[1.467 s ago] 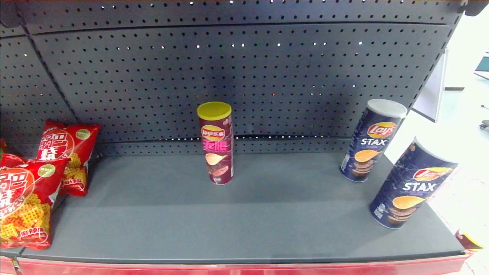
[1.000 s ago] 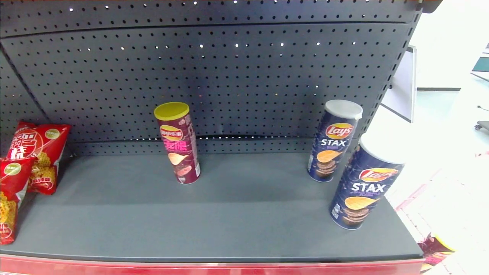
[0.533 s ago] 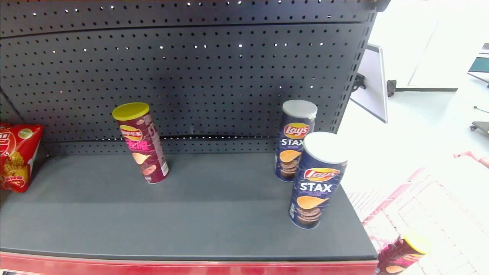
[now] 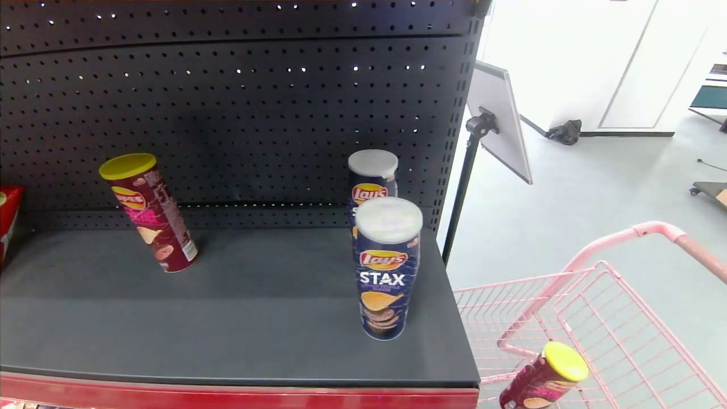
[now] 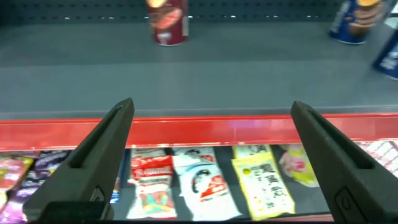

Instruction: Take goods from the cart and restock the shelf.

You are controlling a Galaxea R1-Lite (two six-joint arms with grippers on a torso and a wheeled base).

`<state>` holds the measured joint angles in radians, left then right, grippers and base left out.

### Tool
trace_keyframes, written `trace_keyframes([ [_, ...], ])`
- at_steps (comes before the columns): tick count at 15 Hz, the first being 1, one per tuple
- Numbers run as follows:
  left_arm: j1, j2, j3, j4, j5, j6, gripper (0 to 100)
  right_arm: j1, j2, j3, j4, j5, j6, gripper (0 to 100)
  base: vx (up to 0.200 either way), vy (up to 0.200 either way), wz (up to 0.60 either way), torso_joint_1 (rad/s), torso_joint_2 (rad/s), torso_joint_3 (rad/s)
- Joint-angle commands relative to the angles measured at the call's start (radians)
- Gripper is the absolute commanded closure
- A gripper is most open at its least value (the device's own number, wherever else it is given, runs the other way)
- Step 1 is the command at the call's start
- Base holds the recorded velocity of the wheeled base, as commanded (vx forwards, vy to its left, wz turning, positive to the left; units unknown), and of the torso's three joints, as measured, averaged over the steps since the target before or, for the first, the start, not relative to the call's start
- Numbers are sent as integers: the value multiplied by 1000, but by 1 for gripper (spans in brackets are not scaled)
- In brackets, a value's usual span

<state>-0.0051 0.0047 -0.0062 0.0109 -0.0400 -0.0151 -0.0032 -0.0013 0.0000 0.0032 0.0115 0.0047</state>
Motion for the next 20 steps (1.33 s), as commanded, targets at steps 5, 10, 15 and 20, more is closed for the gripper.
trace_keyframes([
  [5,1,0,0,0,0,0,0,0,1,0,0,1,0,0,0,-200,0,3,2,4],
  [10,1,0,0,0,0,0,0,0,1,0,0,1,0,0,0,-160,0,3,-1,4],
  [15,1,0,0,0,-1,0,0,0,1,0,0,2,0,0,0,0,0,-11,24,16],
  [20,1,0,0,0,-1,0,0,0,1,0,0,1,0,0,0,0,0,-140,331,179],
])
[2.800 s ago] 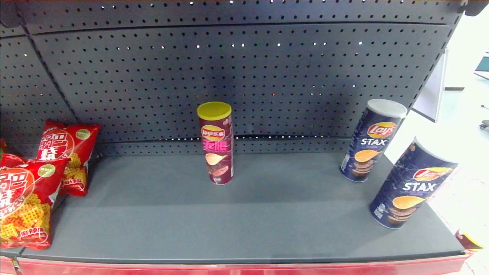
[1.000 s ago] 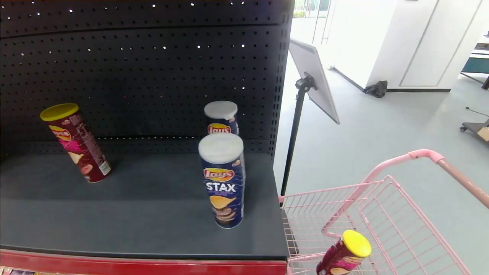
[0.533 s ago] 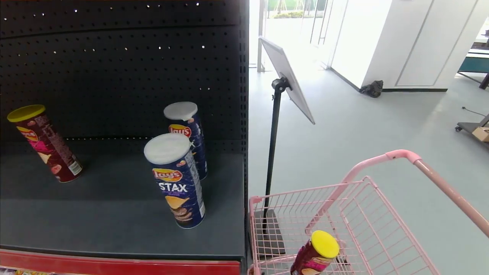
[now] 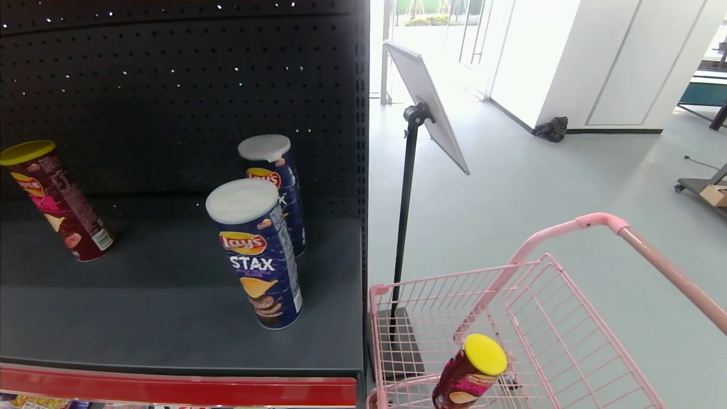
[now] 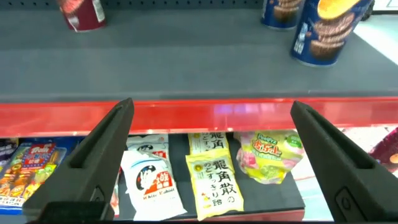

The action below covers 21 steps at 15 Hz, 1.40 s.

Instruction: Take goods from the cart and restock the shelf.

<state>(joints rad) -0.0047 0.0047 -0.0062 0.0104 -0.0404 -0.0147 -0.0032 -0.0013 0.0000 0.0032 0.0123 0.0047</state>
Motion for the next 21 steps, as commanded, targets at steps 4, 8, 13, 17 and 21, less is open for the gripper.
trace_keyframes([
  [4,0,0,0,0,-1,-1,0,0,1,0,0,1,0,0,0,0,0,-145,353,195],
  [8,-1,0,0,0,1,-1,0,0,1,0,0,0,0,0,0,0,0,-161,369,208],
  [13,0,0,0,0,1,-1,0,0,1,0,0,0,0,0,0,0,0,-197,462,270],
  [17,0,0,0,0,1,-1,0,0,1,0,0,1,0,0,0,0,0,-215,543,327],
  [21,0,0,0,0,1,-1,0,0,1,0,0,0,0,0,0,0,0,-196,522,332],
])
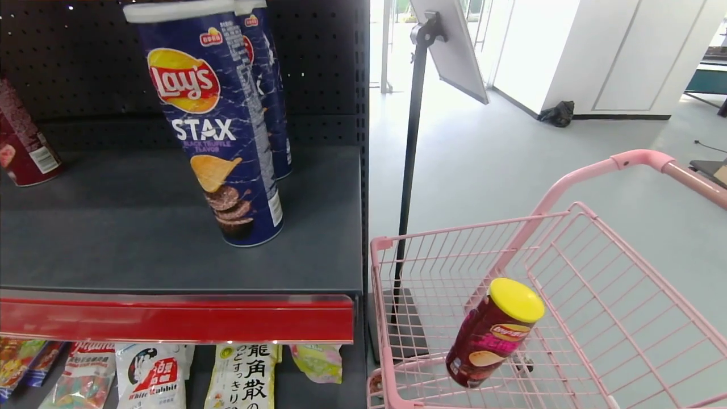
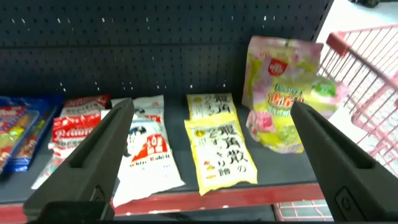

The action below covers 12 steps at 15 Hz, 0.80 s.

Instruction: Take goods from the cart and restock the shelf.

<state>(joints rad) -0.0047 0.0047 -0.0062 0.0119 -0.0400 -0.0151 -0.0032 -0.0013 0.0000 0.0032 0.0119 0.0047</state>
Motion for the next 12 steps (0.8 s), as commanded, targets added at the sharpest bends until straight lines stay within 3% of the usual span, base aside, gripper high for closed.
trace_keyframes([
  [1,0,0,0,-1,0,0,0,0,1,0,0,0,0,0,0,0,0,-129,359,237],
  [7,0,0,0,-1,0,0,0,2,4,-35,-25,43,6,0,0,0,0,-22,66,43],
  [10,-1,0,0,-1,0,0,0,144,419,-433,-65,188,14,0,0,0,0,0,0,0],
  [12,0,0,0,-1,0,0,0,216,635,-614,-68,197,55,0,0,0,0,0,0,0],
])
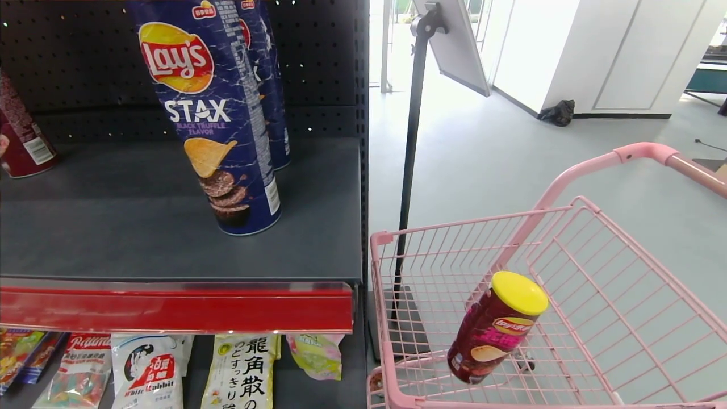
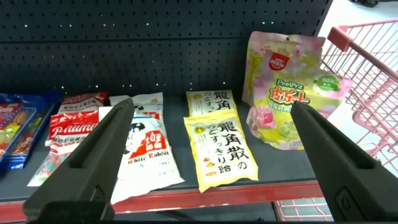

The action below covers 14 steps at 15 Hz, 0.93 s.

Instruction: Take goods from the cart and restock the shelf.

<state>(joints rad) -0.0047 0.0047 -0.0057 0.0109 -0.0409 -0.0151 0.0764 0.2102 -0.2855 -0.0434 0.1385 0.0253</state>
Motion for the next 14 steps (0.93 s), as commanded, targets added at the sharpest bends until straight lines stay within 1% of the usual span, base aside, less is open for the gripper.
trace_keyframes([
  [1,0,0,0,0,1,0,0,148,538,-391,-23,92,50,0,0,0,0,0,0,0],
  [2,0,0,0,0,1,0,0,138,621,-423,-26,136,50,0,0,0,0,0,0,0],
  [3,0,0,0,0,1,0,0,72,761,-463,-46,243,30,0,0,0,0,0,0,0],
  [4,0,0,0,0,1,0,0,25,873,-458,-66,345,-39,0,0,0,0,0,0,0],
  [5,0,0,0,0,-1,0,0,-56,960,-443,-75,460,-170,0,0,0,0,0,0,0],
  [6,0,0,0,0,1,0,0,-156,1051,-437,-78,575,-301,0,0,0,0,0,0,0],
  [7,0,0,0,0,-1,0,0,-216,1130,-437,-78,678,-426,0,0,0,0,0,0,0],
  [8,0,0,0,0,1,0,0,-245,1180,-439,-78,725,-502,0,0,0,0,0,0,0],
  [11,-1,0,0,0,1,0,0,-329,1310,-422,-76,739,-564,0,0,0,0,0,0,0],
  [12,-1,0,0,0,1,0,0,-336,1330,-417,-76,753,-587,0,0,0,0,0,0,0],
  [13,0,0,0,0,-1,0,0,-337,1361,-415,-76,791,-614,0,0,0,0,0,0,0],
  [14,0,0,0,0,1,0,0,-337,1381,-406,-76,846,-673,0,0,0,0,0,0,0],
])
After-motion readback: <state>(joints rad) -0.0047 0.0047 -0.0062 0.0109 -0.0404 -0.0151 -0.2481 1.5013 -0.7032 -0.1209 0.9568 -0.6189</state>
